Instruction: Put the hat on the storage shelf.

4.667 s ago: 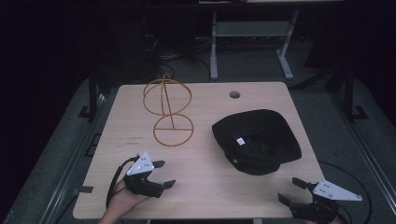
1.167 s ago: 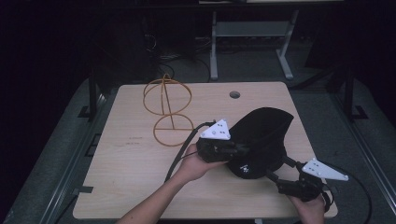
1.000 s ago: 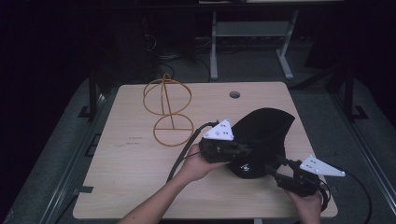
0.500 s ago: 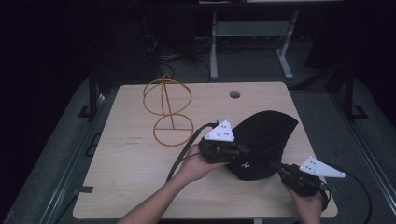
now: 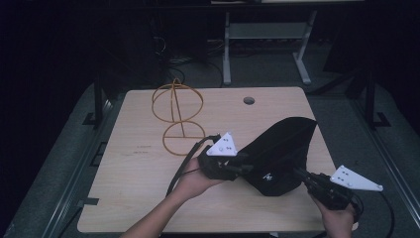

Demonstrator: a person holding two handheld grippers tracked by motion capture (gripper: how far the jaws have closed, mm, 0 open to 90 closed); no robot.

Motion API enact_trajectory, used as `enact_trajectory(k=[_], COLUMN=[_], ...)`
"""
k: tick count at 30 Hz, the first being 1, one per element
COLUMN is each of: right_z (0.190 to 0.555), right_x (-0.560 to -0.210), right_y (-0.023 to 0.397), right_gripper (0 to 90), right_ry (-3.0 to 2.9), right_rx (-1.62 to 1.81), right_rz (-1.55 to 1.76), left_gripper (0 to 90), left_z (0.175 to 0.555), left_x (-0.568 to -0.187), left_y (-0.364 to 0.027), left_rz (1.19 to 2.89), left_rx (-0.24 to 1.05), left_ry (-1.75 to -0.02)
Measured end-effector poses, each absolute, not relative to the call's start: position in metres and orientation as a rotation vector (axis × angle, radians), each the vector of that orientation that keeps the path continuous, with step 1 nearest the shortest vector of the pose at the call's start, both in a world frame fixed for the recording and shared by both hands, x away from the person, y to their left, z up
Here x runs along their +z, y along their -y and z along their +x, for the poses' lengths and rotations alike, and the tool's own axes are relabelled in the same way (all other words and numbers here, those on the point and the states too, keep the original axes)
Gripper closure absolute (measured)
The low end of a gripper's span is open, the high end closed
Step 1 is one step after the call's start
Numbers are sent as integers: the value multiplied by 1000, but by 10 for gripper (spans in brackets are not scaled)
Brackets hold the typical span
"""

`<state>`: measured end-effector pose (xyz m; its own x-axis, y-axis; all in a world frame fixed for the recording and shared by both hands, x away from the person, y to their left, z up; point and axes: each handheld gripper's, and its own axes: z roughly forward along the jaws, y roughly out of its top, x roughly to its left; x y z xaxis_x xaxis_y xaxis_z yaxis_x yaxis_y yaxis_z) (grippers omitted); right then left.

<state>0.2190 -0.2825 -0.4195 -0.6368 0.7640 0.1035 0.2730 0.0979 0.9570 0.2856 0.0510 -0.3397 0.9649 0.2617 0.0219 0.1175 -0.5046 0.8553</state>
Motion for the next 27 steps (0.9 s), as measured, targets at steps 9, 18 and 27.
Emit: enact_trajectory(k=[9,18,27], right_z=[220,223,227], right_x=[-403,-385,-362], right_y=[283,284,280], right_gripper=[862,867,871], right_ry=[-1958,-1971,-1975], right_rx=[1562,1546,1558], right_rz=[989,970,948], left_gripper=[511,494,485], left_z=[280,276,273], left_x=[-342,-353,-366], left_y=[-78,-104,-125], left_rz=[2092,2088,2077], left_rx=[196,212,209], left_ry=[-311,-350,-382])
